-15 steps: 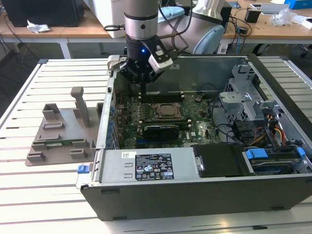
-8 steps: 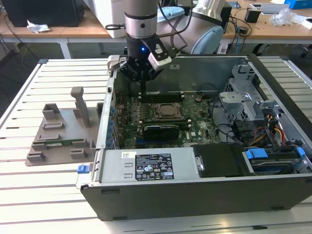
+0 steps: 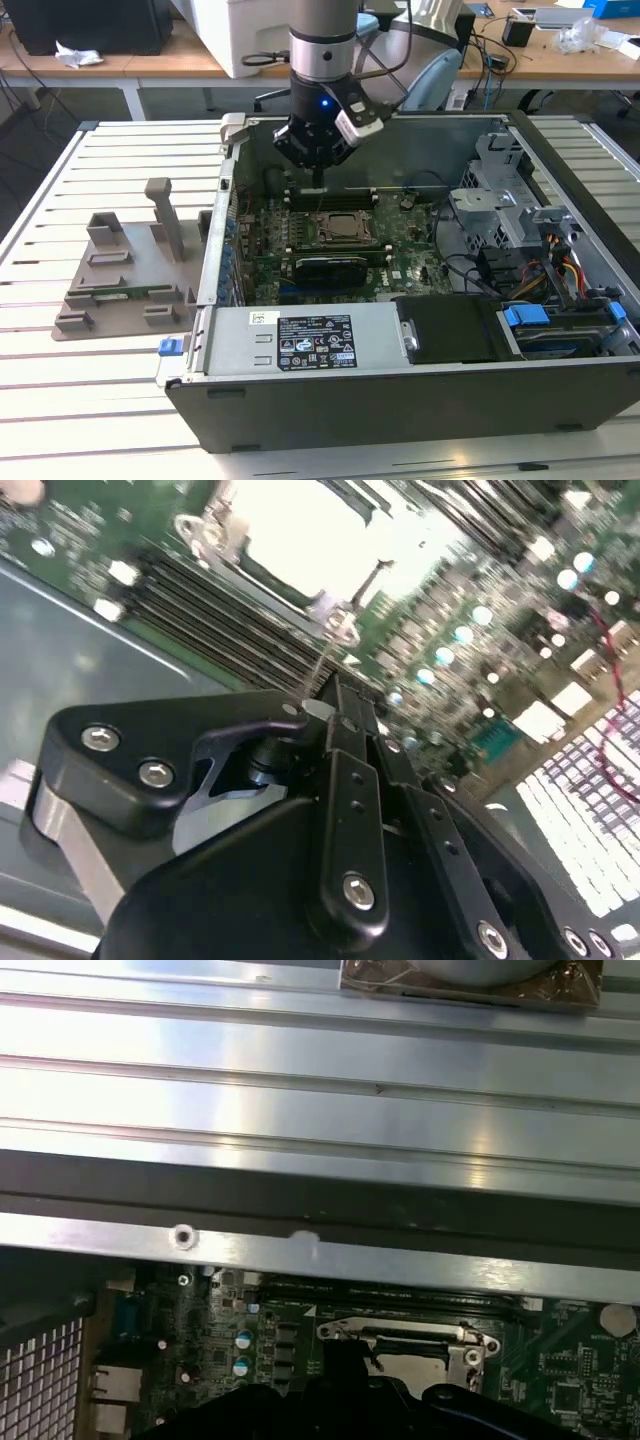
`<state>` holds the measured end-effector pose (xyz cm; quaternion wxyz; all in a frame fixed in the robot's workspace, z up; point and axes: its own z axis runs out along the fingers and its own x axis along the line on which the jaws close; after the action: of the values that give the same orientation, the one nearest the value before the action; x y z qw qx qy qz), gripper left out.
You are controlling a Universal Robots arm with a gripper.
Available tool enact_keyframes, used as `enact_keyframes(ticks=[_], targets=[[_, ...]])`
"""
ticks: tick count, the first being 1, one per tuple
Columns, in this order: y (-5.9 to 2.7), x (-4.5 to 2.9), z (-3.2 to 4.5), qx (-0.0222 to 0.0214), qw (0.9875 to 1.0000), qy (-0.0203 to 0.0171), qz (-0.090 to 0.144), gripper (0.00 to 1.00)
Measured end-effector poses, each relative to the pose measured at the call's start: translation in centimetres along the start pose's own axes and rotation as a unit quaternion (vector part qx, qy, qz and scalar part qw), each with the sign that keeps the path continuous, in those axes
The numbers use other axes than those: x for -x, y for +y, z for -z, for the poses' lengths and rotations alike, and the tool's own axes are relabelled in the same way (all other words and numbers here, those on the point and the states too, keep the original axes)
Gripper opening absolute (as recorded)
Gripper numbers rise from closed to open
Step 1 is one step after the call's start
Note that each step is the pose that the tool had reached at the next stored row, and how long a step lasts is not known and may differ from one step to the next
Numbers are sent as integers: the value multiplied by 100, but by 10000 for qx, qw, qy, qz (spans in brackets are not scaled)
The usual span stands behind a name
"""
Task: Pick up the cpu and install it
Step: 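Install the first cpu locking lever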
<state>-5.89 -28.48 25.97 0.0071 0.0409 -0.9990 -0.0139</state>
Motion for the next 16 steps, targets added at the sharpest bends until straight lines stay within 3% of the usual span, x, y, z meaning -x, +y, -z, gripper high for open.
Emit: enact_keyframes(ticks=[3, 5, 14, 16], targets=[[-7, 33, -26, 112, 9999, -2, 0, 11], [-21, 50, -54, 142, 9999, -2, 1, 11], [-26, 160, -318, 153, 9999, 8, 1, 11], [-25, 237, -376, 154, 9999, 23, 0, 11]])
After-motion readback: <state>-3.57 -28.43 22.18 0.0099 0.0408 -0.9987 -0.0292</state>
